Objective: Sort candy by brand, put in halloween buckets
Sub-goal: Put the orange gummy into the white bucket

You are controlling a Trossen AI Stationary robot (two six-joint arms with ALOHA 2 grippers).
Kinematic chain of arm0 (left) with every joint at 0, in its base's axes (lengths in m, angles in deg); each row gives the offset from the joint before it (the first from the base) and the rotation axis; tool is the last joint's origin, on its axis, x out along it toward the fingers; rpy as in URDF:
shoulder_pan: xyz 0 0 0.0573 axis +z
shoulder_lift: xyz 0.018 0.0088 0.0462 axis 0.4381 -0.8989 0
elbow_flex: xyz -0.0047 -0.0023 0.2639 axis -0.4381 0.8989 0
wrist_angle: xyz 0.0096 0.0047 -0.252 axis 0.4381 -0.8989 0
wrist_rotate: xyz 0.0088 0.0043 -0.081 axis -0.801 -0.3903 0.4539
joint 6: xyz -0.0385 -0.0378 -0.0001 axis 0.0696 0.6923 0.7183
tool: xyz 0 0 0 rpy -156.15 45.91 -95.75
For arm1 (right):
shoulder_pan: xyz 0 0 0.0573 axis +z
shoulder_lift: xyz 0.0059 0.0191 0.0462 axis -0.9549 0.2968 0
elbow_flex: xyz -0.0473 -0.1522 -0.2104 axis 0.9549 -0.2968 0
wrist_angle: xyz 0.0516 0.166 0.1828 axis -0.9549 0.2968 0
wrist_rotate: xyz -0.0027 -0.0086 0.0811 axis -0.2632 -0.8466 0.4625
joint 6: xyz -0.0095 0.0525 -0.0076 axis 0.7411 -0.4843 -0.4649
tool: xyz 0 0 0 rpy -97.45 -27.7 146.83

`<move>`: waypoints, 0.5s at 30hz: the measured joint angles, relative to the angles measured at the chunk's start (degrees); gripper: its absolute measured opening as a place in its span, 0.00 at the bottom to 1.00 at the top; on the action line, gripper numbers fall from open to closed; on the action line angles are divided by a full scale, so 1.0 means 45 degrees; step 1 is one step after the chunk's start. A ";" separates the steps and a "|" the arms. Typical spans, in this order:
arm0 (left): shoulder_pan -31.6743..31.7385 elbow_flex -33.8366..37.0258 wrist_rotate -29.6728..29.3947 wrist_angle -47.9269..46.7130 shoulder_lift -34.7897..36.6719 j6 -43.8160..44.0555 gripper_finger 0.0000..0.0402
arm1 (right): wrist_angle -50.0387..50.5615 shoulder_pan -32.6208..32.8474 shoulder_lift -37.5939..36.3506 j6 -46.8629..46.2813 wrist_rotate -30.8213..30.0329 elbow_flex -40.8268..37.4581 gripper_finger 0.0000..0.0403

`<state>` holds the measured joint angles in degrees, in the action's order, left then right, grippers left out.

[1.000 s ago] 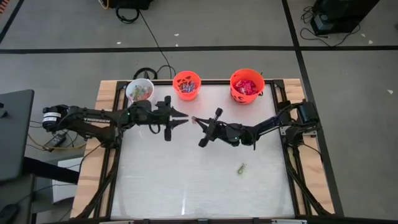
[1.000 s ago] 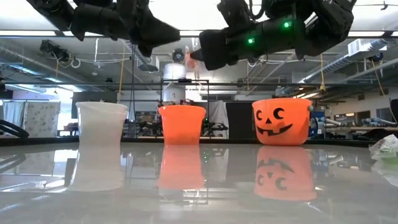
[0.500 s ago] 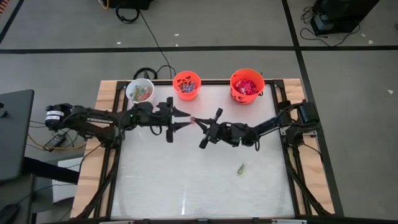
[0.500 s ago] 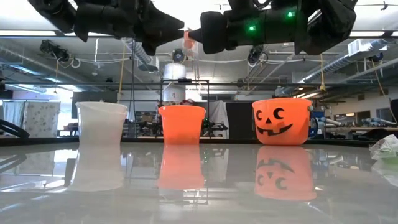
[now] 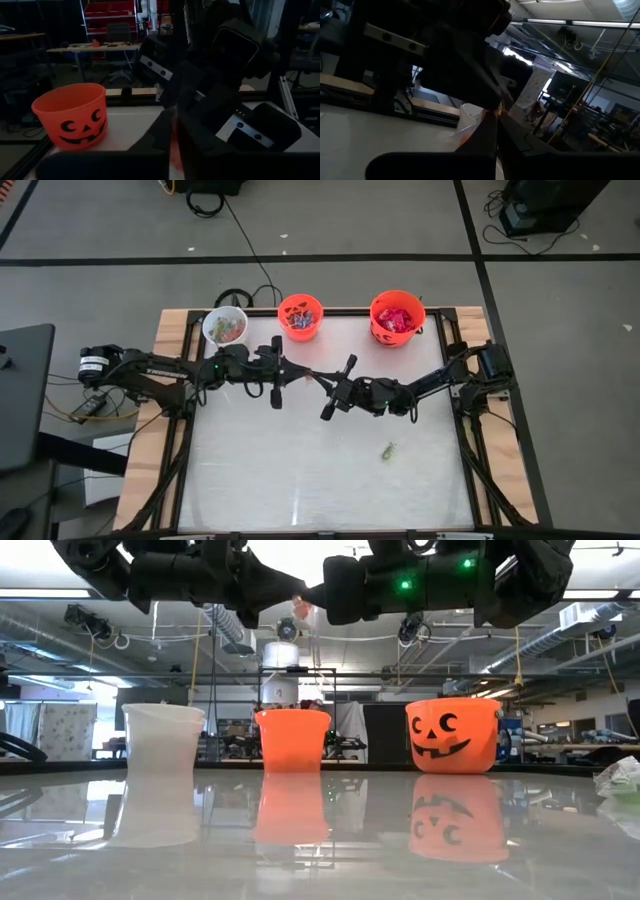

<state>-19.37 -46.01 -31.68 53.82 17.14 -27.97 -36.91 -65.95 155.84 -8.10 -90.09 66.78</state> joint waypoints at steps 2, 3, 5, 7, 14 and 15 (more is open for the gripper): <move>0.0001 0.0000 -0.0134 -0.0037 0.0000 -0.0041 0.04 | 0.0000 0.0000 0.0000 -0.0033 -0.0032 0.0000 0.03; -0.0006 0.0000 -0.0326 -0.0051 0.0000 -0.0046 0.03 | 0.0009 0.0000 0.0000 -0.0164 -0.0121 0.0000 0.04; -0.0023 -0.0011 -0.0933 -0.0123 0.0001 -0.0167 0.02 | 0.0053 -0.0005 0.0010 -0.0736 -0.0534 0.0009 0.05; -0.0017 -0.0019 -0.1918 -0.0635 0.0194 -0.0575 0.01 | 0.0416 0.0094 0.0010 -0.2074 -0.1851 0.0040 0.08; 0.0981 0.0010 -0.5700 -0.3588 0.1433 -0.0331 0.01 | 0.4142 0.0392 0.0010 -0.6477 -0.3460 0.0005 0.25; 0.1175 0.0013 -0.6080 -0.3948 0.1643 -0.0321 0.01 | 0.4416 0.0361 0.0010 -0.6774 -0.3249 0.0008 0.27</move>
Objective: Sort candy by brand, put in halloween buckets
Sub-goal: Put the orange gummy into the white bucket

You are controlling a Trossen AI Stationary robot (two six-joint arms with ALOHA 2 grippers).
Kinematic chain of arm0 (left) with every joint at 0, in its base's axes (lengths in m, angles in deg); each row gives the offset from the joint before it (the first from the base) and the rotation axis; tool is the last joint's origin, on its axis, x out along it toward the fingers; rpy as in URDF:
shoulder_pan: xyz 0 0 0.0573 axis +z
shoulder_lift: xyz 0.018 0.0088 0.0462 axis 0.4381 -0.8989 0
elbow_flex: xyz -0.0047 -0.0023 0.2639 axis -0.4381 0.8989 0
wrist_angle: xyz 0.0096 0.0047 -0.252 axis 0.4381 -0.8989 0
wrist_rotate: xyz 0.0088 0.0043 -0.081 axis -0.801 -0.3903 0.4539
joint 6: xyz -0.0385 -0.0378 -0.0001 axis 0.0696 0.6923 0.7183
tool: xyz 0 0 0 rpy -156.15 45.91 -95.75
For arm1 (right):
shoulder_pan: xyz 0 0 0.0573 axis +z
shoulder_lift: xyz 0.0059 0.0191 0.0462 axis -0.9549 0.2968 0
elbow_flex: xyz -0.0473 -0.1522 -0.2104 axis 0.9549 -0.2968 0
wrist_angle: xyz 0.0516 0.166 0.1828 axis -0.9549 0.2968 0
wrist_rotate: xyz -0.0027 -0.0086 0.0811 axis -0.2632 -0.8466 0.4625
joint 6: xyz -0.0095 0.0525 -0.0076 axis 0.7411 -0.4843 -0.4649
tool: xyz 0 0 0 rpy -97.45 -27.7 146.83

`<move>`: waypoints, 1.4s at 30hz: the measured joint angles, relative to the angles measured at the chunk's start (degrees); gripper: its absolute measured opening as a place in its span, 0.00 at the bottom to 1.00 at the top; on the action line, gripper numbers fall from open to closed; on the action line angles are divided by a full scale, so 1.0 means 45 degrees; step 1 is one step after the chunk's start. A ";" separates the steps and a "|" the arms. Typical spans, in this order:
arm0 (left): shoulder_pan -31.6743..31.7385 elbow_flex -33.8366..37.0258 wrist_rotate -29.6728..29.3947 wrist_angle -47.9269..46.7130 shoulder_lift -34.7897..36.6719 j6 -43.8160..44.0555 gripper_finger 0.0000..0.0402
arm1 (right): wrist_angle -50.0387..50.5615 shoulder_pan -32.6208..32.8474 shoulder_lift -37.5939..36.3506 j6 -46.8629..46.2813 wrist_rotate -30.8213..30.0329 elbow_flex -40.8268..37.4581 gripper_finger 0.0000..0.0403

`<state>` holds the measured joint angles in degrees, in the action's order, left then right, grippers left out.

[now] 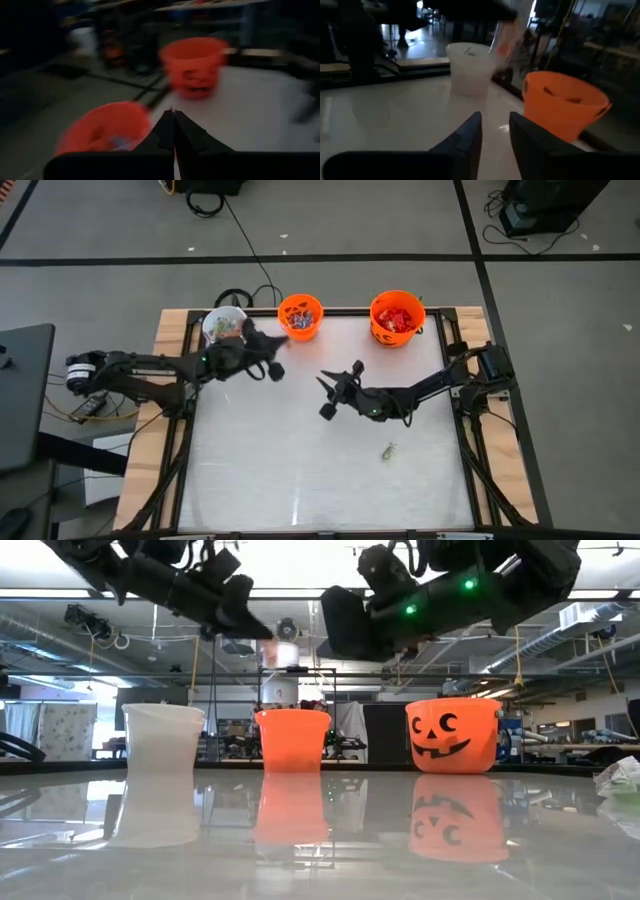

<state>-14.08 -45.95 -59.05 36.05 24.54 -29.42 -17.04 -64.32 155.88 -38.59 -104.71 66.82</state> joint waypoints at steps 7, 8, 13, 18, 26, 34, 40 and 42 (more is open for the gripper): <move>0.1410 0.0471 -0.2256 -0.1907 0.1759 0.0497 0.01 | 0.0391 -0.0563 0.0000 -0.2148 0.2752 0.0001 0.30; 0.1656 0.0780 -0.2367 -0.1747 0.2141 0.0591 0.01 | 0.0461 -0.0605 0.0000 -0.2304 0.3100 -0.0004 0.30; 0.2995 0.2498 -0.2551 -0.0570 0.4117 0.1034 0.01 | 0.0606 -0.0844 0.0000 -0.2741 0.3859 -0.0004 0.29; 0.3897 0.3436 -0.2544 -0.0513 0.5108 0.1062 0.01 | 0.0611 -0.1078 0.0000 -0.3063 0.4350 -0.0004 0.30; 0.5552 0.3740 -0.2484 -0.2343 0.5137 0.2383 0.02 | 0.0698 -0.1564 0.0000 -0.3761 0.5631 -0.0004 0.31; 0.7121 0.3749 -0.2348 -0.3756 0.5132 0.3706 0.19 | 0.0845 -0.1625 0.0000 -0.3739 0.5660 -0.0004 0.37; 0.7040 0.3216 -0.0434 -0.4662 0.5142 0.3638 0.33 | 0.2495 -0.1672 -0.0376 -0.3750 0.4697 0.0001 0.40; 0.6988 0.2821 0.0707 -0.5290 0.5142 0.3422 0.35 | 0.4196 -0.1663 -0.0873 -0.4104 0.4152 0.0001 0.41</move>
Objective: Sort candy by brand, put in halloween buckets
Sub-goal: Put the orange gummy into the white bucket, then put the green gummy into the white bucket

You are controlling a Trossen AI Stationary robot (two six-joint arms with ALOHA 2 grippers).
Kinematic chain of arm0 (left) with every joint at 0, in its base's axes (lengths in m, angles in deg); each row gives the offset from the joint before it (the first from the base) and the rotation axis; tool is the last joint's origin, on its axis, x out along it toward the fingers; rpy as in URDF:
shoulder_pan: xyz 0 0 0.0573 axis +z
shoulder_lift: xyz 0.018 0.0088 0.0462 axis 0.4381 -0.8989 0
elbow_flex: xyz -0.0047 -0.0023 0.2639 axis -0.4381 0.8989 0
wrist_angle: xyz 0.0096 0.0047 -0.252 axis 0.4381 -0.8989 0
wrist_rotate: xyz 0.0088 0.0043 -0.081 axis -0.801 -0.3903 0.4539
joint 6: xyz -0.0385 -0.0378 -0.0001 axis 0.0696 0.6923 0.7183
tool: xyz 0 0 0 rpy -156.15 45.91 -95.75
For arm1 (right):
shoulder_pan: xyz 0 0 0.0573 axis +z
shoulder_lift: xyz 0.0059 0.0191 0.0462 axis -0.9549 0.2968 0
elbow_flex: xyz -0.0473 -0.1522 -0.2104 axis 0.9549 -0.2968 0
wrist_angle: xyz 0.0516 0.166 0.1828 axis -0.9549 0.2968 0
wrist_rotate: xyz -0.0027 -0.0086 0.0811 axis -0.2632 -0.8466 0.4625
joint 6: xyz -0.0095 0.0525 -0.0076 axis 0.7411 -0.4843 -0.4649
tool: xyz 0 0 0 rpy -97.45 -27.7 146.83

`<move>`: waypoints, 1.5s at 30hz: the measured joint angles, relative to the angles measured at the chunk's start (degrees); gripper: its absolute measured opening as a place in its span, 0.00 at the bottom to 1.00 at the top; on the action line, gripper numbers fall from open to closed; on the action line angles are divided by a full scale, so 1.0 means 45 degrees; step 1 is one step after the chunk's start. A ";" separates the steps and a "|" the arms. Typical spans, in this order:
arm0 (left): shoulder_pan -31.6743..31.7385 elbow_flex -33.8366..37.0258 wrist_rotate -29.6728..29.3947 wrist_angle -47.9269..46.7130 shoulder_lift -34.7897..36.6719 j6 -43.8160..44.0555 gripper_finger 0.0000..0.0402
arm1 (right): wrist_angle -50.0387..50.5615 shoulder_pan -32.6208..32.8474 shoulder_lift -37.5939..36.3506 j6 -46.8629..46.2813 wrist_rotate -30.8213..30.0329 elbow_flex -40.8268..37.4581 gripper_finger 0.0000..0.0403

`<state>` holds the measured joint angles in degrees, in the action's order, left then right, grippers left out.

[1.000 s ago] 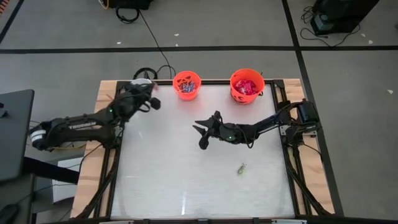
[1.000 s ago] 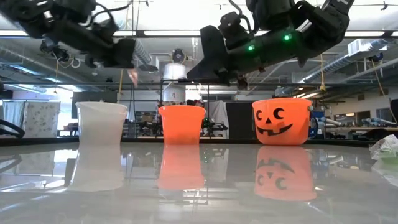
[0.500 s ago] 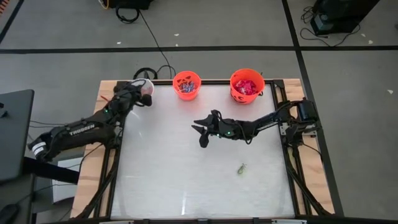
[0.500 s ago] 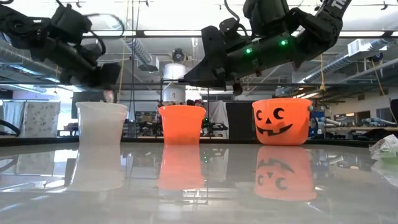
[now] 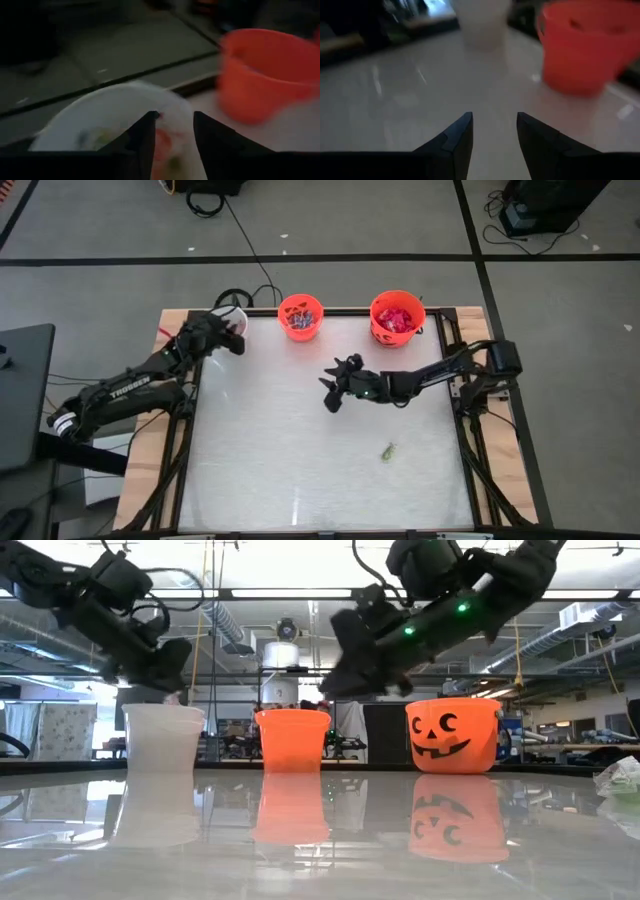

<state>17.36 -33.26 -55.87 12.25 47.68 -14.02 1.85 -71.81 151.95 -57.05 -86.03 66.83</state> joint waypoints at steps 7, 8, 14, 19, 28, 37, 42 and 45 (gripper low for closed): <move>-0.0785 -0.1155 0.3733 -0.0334 0.0029 -0.1843 0.35 | 0.6039 0.0657 -0.2002 -0.0979 0.2091 0.0000 0.40; -0.1016 -0.1234 0.3936 -0.0359 0.0025 -0.1820 0.35 | 0.6972 0.0905 -0.2276 -0.1112 0.2190 0.0000 0.39; -0.2536 -0.1541 0.3989 -0.0196 0.0092 -0.1824 0.35 | 1.2396 0.2291 -0.3714 -0.3611 0.3380 0.0000 0.39; -0.3953 -0.1591 0.4989 0.0963 0.0083 -0.1824 0.35 | 1.4660 0.3378 -0.4318 -0.5496 0.5139 0.0000 0.39; -0.5272 -0.1596 0.7937 0.1165 0.0078 -0.1816 0.35 | 1.4403 0.5810 -0.2864 -0.4367 0.6565 -0.0002 0.39; -0.5409 -0.1596 0.6509 0.1163 0.0073 -0.1819 0.35 | 1.3967 0.6453 -0.1270 -0.3698 0.4406 0.0038 0.33; -0.5409 -0.1596 0.6209 0.1238 -0.0060 -0.2008 0.35 | 1.3074 0.6133 -0.1164 -0.3006 0.3812 0.0016 0.06; -0.5409 -0.1596 0.6209 0.1300 -0.0372 -0.2513 0.35 | 1.1272 0.5732 -0.1062 -0.2014 0.1706 -0.0034 0.03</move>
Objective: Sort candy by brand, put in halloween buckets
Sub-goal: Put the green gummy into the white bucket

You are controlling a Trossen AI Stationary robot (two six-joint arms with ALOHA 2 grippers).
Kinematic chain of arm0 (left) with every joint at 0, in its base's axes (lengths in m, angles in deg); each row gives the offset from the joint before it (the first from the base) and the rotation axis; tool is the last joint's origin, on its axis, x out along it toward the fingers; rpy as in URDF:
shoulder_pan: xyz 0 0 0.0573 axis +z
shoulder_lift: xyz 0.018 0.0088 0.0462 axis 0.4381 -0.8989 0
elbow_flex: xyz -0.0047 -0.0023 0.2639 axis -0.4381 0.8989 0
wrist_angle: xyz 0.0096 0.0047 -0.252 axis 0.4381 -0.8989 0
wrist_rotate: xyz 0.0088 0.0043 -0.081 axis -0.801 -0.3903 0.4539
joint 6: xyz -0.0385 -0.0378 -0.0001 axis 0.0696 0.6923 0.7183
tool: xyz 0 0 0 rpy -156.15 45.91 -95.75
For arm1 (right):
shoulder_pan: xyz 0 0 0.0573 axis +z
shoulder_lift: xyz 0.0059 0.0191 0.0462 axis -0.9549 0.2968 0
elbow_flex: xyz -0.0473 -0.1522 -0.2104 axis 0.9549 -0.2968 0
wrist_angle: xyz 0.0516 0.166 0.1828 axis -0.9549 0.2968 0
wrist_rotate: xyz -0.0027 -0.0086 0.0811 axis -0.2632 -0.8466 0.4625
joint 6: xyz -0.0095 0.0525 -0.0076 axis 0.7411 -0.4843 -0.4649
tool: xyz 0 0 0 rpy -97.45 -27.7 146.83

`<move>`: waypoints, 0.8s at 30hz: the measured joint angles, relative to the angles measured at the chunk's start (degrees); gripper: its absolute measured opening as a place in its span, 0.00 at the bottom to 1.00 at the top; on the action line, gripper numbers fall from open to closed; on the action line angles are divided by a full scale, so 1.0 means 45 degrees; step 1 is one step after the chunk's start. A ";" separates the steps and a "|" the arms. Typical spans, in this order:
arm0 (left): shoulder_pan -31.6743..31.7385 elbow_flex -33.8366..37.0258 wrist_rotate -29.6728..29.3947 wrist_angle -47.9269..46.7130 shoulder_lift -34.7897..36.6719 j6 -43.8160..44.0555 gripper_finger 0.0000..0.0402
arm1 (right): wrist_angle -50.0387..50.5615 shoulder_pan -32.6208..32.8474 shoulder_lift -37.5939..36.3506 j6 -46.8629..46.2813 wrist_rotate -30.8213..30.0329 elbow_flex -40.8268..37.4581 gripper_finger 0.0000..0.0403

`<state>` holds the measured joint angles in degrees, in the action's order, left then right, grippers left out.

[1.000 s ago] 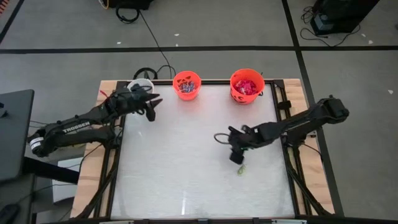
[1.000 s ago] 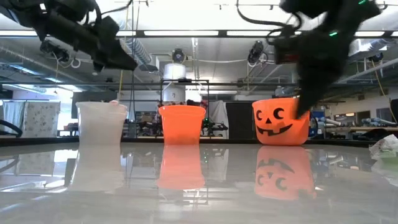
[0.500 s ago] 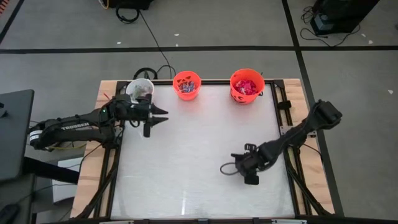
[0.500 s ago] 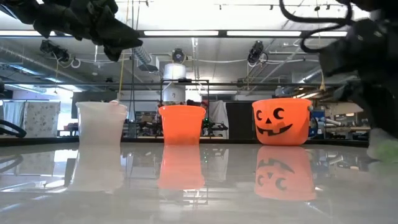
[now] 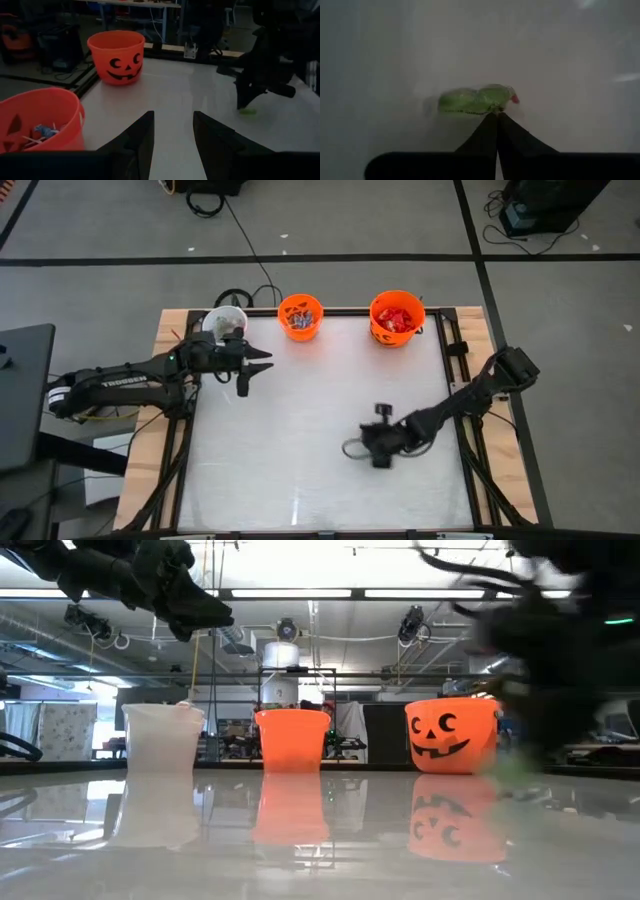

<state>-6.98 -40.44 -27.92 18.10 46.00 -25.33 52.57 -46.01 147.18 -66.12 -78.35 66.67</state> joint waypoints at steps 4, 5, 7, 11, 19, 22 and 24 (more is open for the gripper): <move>0.0000 0.0000 0.0000 0.0338 -0.0659 0.0016 0.35 | -0.3882 -0.0783 0.0073 0.2176 -0.1937 0.0017 0.01; 0.0000 0.0000 0.0001 0.0446 -0.0833 0.0018 0.35 | -0.4789 -0.0985 0.0100 0.2807 -0.1934 0.0019 0.01; 0.0000 0.0000 0.0004 0.0698 -0.1199 0.0024 0.35 | -0.6672 -0.1398 0.0102 0.4004 -0.1956 0.0011 0.01; 0.0000 0.0000 0.0005 0.1414 -0.1801 -0.0006 0.35 | -1.0048 -0.2180 0.0084 0.6248 -0.2620 0.0019 0.01; 0.0000 0.0000 0.0511 0.2733 -0.2712 -0.0167 0.35 | -1.2712 -0.3982 0.0070 0.7252 -0.1661 0.0019 0.00; -0.0144 0.0000 0.0572 0.3357 -0.3164 -0.0764 0.35 | -1.2958 -0.4672 0.0070 0.6658 -0.0149 0.0019 0.00; -0.0370 0.0000 0.0574 0.3886 -0.3576 -0.1167 0.35 | -1.3083 -0.5073 0.0070 0.6051 0.0835 0.0019 0.00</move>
<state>-8.64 -40.44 -25.34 35.58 29.91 -30.58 -6.30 -68.84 147.49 -38.89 -74.59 66.76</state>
